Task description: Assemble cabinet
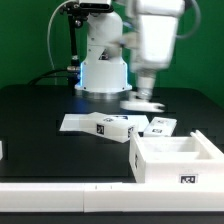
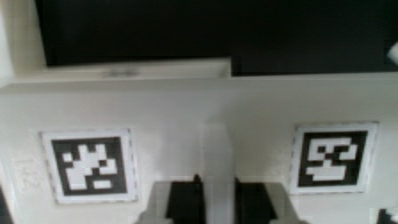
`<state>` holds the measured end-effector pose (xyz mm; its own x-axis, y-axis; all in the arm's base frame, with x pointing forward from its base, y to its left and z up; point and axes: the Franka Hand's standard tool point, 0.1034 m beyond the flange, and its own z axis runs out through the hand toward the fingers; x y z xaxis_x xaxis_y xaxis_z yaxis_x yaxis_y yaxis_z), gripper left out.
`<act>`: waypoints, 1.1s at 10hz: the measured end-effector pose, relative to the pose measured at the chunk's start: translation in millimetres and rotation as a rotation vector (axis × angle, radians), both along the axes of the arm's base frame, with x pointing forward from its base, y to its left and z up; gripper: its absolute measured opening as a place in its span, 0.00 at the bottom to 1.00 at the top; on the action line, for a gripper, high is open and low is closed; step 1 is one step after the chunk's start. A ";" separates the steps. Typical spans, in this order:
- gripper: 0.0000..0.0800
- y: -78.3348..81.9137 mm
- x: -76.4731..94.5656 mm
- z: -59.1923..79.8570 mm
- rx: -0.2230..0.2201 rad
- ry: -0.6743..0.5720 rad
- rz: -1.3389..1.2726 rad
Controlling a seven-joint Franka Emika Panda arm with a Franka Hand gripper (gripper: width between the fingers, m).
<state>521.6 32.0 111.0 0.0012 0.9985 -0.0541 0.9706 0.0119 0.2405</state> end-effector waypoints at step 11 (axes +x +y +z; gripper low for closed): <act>0.08 55.9 -21.3 -25.2 -0.090 0.155 -0.113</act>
Offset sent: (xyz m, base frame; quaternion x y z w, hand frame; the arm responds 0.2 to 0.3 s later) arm 0.0045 0.0273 -0.0089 0.1078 -0.1814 0.0254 0.9772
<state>500.3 87.9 85.8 0.0972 0.9837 -0.1512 0.9923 -0.0841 0.0907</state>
